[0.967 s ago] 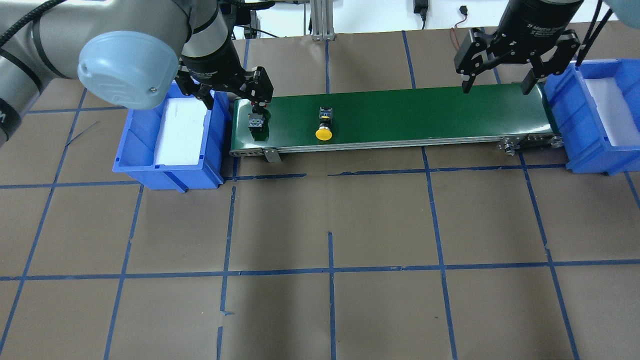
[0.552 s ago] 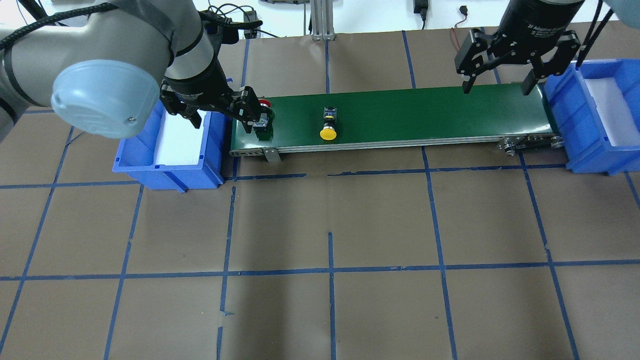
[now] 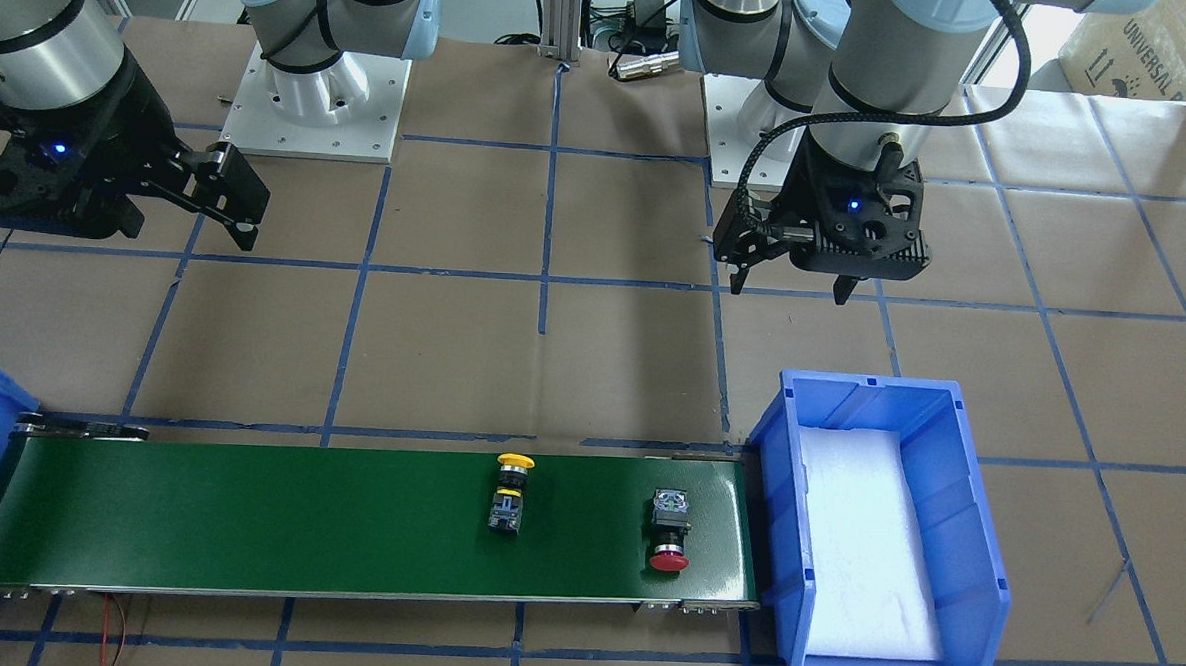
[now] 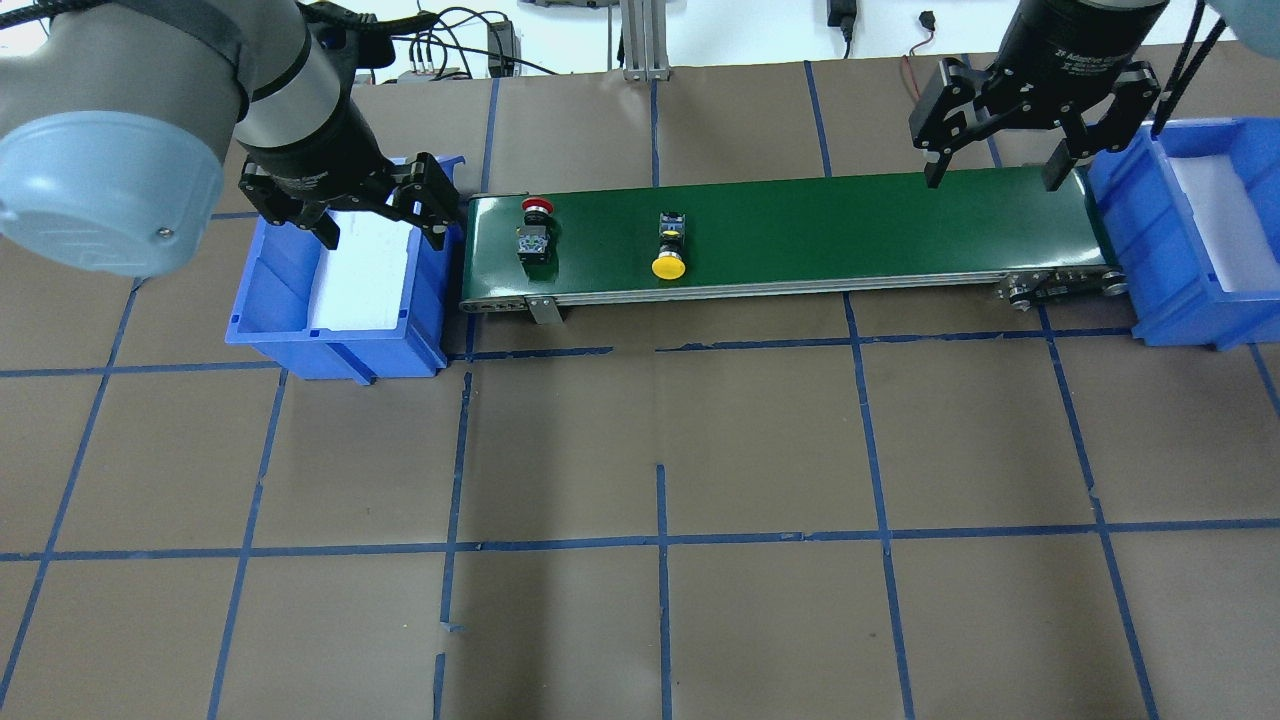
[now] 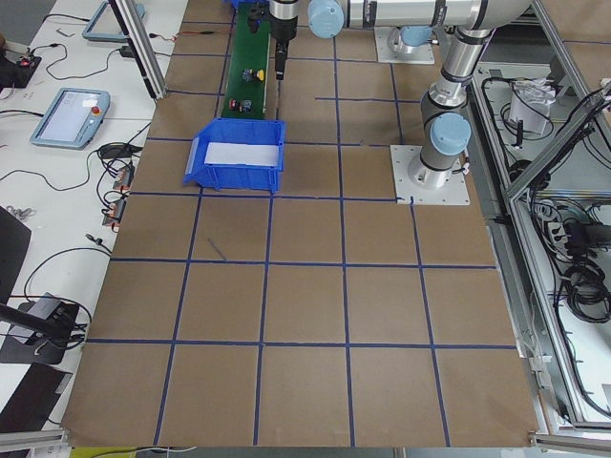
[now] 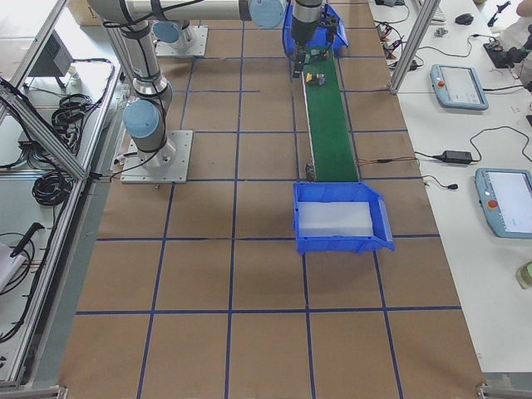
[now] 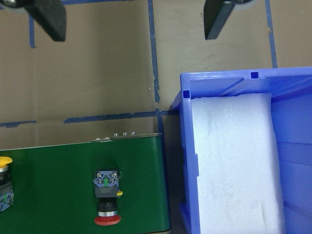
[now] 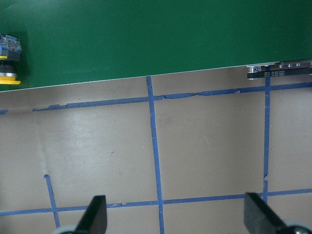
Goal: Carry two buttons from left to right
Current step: 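Open the left gripper and withdraw it above the bin edge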
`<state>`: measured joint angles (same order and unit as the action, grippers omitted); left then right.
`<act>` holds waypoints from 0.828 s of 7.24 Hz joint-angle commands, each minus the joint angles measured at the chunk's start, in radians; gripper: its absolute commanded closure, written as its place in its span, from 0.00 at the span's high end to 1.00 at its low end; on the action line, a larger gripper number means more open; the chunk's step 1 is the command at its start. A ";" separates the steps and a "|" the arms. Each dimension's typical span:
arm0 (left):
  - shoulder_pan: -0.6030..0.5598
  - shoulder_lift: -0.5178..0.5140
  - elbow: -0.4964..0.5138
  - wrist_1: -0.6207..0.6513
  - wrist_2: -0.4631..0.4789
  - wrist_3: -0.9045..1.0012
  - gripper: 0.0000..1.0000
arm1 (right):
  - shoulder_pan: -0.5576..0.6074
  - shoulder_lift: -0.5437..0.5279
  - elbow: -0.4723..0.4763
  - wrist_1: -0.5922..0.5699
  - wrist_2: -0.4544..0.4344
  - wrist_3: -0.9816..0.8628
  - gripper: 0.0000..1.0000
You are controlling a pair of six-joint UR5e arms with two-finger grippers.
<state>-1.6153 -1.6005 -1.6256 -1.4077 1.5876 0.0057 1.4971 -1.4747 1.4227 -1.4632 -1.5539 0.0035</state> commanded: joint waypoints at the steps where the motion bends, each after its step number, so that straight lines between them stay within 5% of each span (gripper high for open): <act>1: 0.005 0.010 -0.002 0.001 0.000 0.002 1.00 | 0.000 0.001 0.001 0.000 0.000 0.000 1.00; 6: 0.006 0.014 -0.005 -0.010 0.002 0.020 1.00 | -0.001 0.002 0.004 0.000 0.001 -0.006 1.00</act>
<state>-1.6091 -1.5870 -1.6295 -1.4117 1.5892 0.0255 1.4969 -1.4743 1.4258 -1.4626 -1.5526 0.0034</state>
